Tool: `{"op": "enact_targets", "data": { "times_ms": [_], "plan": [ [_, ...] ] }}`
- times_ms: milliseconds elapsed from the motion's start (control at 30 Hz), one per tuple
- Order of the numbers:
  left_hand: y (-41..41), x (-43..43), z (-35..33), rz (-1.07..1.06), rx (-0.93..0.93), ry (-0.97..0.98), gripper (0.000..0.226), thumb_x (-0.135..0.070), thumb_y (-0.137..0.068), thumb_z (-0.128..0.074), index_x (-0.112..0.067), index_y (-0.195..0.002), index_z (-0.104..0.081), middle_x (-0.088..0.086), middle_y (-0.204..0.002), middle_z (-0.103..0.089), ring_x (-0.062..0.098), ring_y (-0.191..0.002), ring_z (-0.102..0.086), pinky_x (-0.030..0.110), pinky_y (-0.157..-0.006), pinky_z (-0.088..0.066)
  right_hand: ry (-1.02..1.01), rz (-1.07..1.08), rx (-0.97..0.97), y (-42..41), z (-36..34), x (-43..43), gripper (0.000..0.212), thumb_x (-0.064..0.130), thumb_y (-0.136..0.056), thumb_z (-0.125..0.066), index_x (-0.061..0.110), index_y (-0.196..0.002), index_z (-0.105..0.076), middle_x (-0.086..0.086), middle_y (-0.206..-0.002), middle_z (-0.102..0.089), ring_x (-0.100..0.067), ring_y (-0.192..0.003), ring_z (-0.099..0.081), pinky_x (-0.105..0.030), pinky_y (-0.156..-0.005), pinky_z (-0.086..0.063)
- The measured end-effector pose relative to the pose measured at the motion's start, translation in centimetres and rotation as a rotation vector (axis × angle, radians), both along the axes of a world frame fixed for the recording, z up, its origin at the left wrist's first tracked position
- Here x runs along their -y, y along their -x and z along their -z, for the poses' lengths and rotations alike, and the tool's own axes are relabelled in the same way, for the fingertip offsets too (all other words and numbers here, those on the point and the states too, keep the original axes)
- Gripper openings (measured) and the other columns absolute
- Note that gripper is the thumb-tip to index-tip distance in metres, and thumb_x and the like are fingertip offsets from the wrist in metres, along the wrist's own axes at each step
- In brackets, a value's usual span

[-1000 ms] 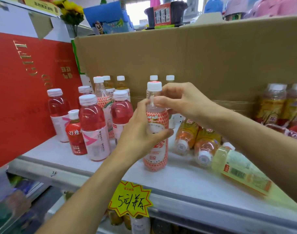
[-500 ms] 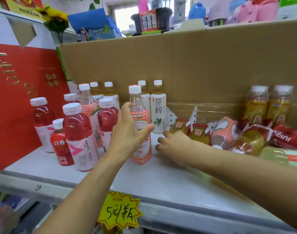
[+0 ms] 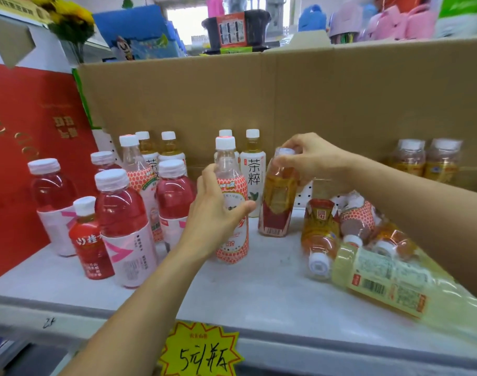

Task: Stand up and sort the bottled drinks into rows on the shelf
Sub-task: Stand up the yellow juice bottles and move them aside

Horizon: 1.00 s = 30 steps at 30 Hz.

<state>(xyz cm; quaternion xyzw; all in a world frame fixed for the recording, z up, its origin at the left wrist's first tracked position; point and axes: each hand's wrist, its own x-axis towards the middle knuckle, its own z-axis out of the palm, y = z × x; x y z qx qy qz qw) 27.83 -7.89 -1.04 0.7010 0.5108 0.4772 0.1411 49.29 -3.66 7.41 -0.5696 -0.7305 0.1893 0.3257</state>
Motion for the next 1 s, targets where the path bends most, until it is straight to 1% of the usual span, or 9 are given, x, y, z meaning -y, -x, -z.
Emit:
{"op": "enact_targets", "data": {
  "times_ms": [167, 233, 300, 433, 500, 633, 800, 933, 1000],
  "plan": [
    [-0.3, 0.7, 0.7, -0.051, -0.125, -0.123, 0.106, -0.031, -0.082, -0.079, -0.023, -0.155, -0.004, 0.003, -0.153, -0.023, 0.013, -0.137, -0.033, 0.031, -0.108, -0.034, 0.019, 0.033, -0.084, 1.2, 1.0, -1.2, 0.056, 0.034, -0.093, -0.065, 0.014, -0.141, -0.044, -0.002, -0.108, -0.064, -0.017, -0.092, -0.066, -0.03, -0.068, -0.056],
    [-0.6, 1.8, 0.9, -0.12, -0.277, -0.425, 0.102, -0.019, -0.081, -0.079, -0.008, -0.156, -0.011, 0.011, -0.156, -0.018, 0.022, -0.147, -0.021, 0.038, -0.12, -0.027, 0.024, 0.019, -0.077, 1.2, 1.6, -1.1, 0.066, 0.031, -0.094, -0.065, 0.013, -0.15, -0.033, -0.005, -0.128, -0.059, -0.018, -0.11, -0.061, -0.033, -0.085, -0.054],
    [-1.1, 2.9, 1.3, -0.027, -0.359, -0.642, 0.093, -0.014, -0.079, -0.078, -0.007, -0.153, -0.022, 0.013, -0.155, -0.023, 0.027, -0.149, -0.022, 0.043, -0.12, -0.028, 0.02, 0.003, -0.069, 0.5, 2.4, 0.2, 0.071, 0.028, -0.095, -0.064, 0.011, -0.153, -0.027, -0.003, -0.141, -0.052, -0.018, -0.126, -0.053, -0.036, -0.102, -0.048],
    [-2.9, 3.3, 2.5, 0.359, -0.57, -0.492, 0.075, -0.026, -0.082, -0.078, -0.02, -0.147, -0.04, 0.0, -0.153, -0.03, 0.014, -0.142, -0.026, 0.025, -0.111, -0.034, -0.01, 0.055, 0.087, -2.9, 4.0, 6.0, 0.057, 0.036, -0.093, -0.064, 0.016, -0.142, -0.048, 0.006, -0.132, -0.059, -0.01, -0.117, -0.059, -0.032, -0.099, -0.05],
    [-4.6, 2.6, 3.0, 0.503, -0.696, -0.424, 0.07, -0.032, -0.084, -0.076, -0.021, -0.145, -0.044, -0.002, -0.154, -0.032, 0.012, -0.141, -0.023, 0.027, -0.112, -0.032, 0.035, 0.07, 0.114, -4.4, 5.0, 9.5, 0.041, 0.039, -0.091, -0.065, 0.023, -0.129, -0.061, 0.012, -0.116, -0.067, -0.005, -0.098, -0.067, -0.031, -0.082, -0.058],
    [-7.6, 1.2, 3.8, 0.609, -0.739, -0.222, 0.085, -0.048, -0.08, -0.076, -0.029, -0.151, -0.033, -0.009, -0.156, -0.024, 0.01, -0.143, -0.022, 0.031, -0.115, -0.033, 0.043, 0.133, 0.264, -6.4, 7.2, 14.0, 0.028, 0.041, -0.088, -0.066, 0.032, -0.115, -0.066, 0.019, -0.103, -0.065, 0.0, -0.096, -0.061, -0.02, -0.08, -0.051],
    [-8.9, 0.7, 4.1, 0.486, -0.851, -0.287, 0.082, -0.061, -0.081, -0.067, -0.027, -0.148, -0.035, -0.003, -0.156, -0.03, 0.018, -0.135, -0.041, 0.039, -0.103, -0.048, 0.173, 0.22, 0.411, -8.2, 8.8, 17.6, 0.055, 0.05, -0.085, -0.067, 0.037, -0.135, -0.047, 0.015, -0.126, -0.052, -0.001, -0.105, -0.05, -0.019, -0.085, -0.044],
    [-8.9, 1.3, 4.2, 0.461, -0.953, -0.544, 0.05, -0.036, -0.083, -0.054, -0.006, -0.122, -0.063, 0.018, -0.126, -0.064, 0.033, -0.095, -0.071, 0.041, -0.058, -0.062, 0.245, 0.271, 0.526, -9.9, 9.4, 20.0, 0.083, 0.06, -0.08, -0.068, 0.042, -0.148, -0.025, 0.016, -0.149, -0.038, -0.006, -0.126, -0.044, -0.027, -0.101, -0.04],
    [-8.6, 1.3, 4.0, 0.459, -0.884, -0.574, 0.046, -0.031, -0.083, -0.046, -0.006, -0.115, -0.067, 0.017, -0.122, -0.067, 0.03, -0.087, -0.073, 0.04, -0.055, -0.061, 0.245, 0.286, 0.604, -10.5, 9.6, 20.6, 0.09, 0.063, -0.079, -0.066, 0.042, -0.151, -0.017, 0.015, -0.156, -0.031, -0.008, -0.134, -0.04, -0.03, -0.107, -0.037]
  ]
}}
